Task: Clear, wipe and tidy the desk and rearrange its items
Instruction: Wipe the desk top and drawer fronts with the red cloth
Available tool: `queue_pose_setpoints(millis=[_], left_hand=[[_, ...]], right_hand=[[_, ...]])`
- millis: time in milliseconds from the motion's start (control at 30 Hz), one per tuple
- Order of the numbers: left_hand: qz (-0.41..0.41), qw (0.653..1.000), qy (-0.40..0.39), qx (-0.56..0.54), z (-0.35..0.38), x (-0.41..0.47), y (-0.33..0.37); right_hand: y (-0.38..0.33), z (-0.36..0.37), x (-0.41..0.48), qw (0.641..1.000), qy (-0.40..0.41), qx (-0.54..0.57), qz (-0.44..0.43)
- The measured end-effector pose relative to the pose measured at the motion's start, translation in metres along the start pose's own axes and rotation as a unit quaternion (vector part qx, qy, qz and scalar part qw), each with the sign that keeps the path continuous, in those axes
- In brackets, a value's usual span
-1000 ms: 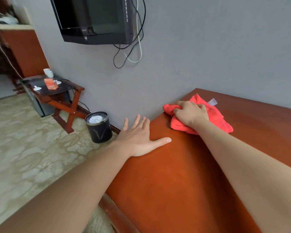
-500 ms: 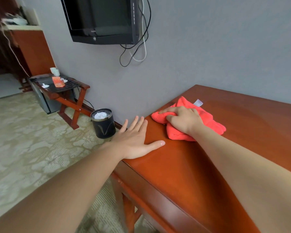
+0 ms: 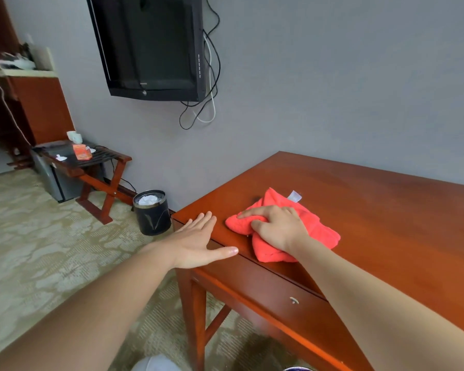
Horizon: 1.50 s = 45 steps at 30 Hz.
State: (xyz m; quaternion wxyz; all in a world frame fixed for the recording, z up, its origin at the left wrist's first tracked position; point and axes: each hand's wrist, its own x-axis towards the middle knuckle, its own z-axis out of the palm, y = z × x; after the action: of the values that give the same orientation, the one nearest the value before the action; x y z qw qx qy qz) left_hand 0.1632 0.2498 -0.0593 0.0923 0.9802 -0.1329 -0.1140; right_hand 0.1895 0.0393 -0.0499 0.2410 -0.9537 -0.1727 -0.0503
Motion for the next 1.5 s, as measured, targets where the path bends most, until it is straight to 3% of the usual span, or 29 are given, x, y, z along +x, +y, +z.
queue_pose_setpoints(millis=[367, 900, 1167, 1500], left_hand=[[0.065, 0.996, -0.032, 0.054, 0.014, -0.041, 0.038], [0.189, 0.980, -0.036, 0.042, 0.008, -0.022, 0.146], [0.196, 0.979, -0.050, -0.002, 0.004, 0.014, 0.189], [0.177, 0.983, -0.053, 0.018, -0.003, 0.138, 0.206]], right_hand=[[-0.010, -0.018, -0.100, 0.999, 0.018, 0.030, 0.026], [0.048, -0.059, -0.188, 0.988, 0.095, -0.015, 0.121], [0.095, -0.077, -0.172, 0.974, 0.105, -0.072, 0.185], [0.181, -0.104, -0.097, 0.957, 0.121, -0.092, 0.246]])
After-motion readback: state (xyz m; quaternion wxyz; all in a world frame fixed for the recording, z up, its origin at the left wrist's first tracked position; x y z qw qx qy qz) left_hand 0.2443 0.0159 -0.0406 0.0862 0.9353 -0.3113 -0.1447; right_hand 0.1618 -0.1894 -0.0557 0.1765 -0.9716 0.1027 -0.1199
